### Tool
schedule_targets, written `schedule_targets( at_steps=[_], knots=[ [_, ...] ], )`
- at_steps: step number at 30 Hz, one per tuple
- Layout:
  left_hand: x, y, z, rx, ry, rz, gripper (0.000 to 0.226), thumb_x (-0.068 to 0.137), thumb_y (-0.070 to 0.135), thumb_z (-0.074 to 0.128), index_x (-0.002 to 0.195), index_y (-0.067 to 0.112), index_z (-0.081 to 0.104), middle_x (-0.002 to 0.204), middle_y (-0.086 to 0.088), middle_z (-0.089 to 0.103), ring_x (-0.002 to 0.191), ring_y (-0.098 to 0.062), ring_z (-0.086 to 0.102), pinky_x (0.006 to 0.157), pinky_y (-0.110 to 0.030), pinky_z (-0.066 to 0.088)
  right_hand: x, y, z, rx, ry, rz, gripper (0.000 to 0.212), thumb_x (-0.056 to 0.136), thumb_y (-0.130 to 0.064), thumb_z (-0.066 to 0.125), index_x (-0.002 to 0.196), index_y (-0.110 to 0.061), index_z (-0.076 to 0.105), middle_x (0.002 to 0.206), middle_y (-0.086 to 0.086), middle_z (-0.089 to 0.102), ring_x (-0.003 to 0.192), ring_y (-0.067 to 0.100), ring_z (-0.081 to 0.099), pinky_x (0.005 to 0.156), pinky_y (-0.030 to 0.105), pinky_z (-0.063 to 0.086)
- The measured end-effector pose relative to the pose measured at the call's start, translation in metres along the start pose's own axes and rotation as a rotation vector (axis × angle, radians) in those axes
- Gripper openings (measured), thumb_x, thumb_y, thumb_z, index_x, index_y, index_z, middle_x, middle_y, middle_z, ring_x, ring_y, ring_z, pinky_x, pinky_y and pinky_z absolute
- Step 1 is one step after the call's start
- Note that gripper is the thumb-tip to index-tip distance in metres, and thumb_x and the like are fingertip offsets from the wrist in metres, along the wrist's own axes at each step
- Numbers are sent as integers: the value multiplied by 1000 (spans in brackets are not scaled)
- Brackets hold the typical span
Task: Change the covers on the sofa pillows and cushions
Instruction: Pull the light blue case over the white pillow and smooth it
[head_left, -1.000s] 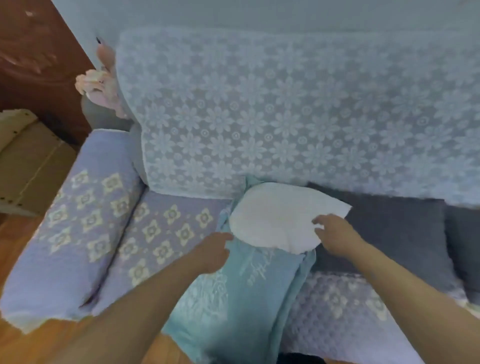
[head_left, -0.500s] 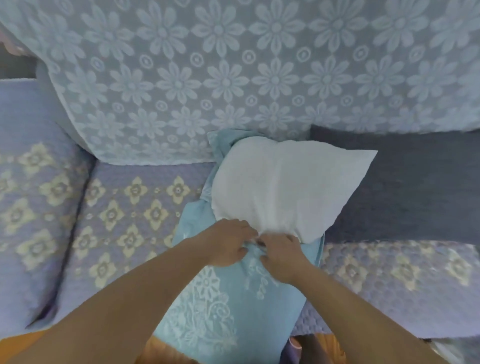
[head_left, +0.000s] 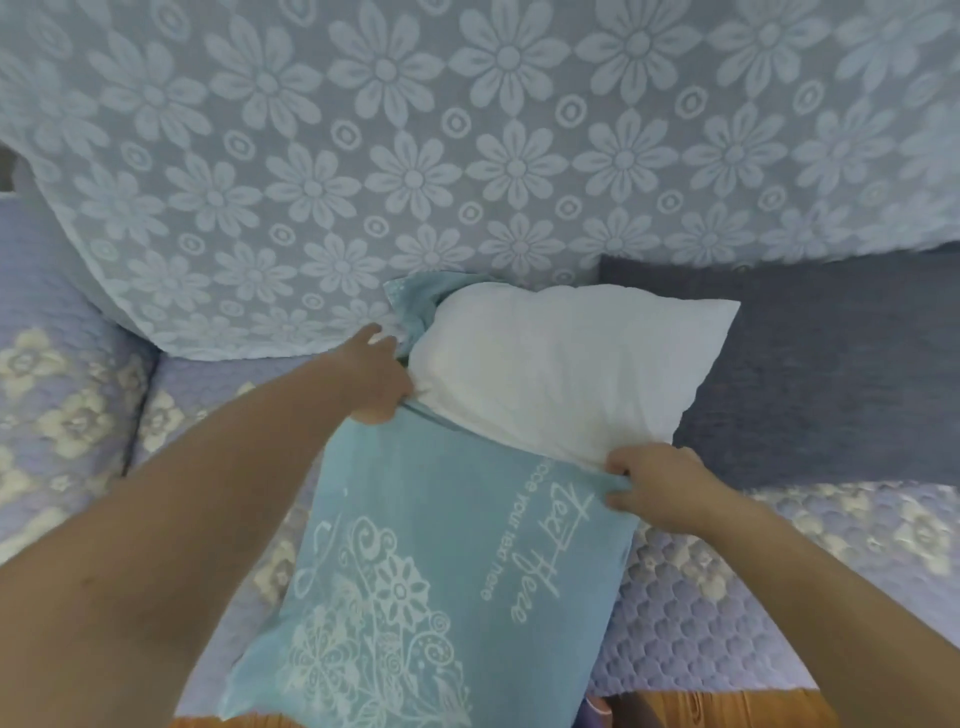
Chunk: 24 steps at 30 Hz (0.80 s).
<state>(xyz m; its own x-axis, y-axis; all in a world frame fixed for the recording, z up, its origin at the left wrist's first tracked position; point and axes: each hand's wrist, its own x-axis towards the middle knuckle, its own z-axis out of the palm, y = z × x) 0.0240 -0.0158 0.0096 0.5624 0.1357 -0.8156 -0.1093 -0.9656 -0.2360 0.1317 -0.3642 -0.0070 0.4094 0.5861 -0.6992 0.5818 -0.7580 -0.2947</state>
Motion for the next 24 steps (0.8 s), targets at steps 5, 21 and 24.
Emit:
schedule_targets(
  at_steps=[5, 21, 24],
  knots=[
    [28, -12, -16, -5, 153, 55, 30, 96, 41, 46, 121, 36, 63, 124, 6, 59, 121, -22, 45, 100, -38, 35, -4, 58, -22, -36, 262, 178, 27, 82, -40, 73, 77, -30, 48, 76, -12, 55, 89, 20, 55, 78, 36, 32],
    [-70, -18, -28, -890, 613, -64, 36, 86, 36, 53, 59, 14, 45, 54, 5, 51, 54, -12, 46, 57, -36, 36, -18, 59, -42, 373, 63, 291, 32, 92, -29, 68, 65, -12, 65, 74, 4, 66, 69, 17, 61, 59, 29, 44],
    [-152, -31, -26, -1239, 894, -161, 26, 72, 30, 46, 52, 20, 33, 48, 7, 29, 49, -6, 26, 52, -32, 24, -69, 18, -67, 614, 232, 263, 21, 87, -21, 71, 73, -6, 74, 77, 11, 73, 78, 29, 70, 69, 37, 53]
  ],
)
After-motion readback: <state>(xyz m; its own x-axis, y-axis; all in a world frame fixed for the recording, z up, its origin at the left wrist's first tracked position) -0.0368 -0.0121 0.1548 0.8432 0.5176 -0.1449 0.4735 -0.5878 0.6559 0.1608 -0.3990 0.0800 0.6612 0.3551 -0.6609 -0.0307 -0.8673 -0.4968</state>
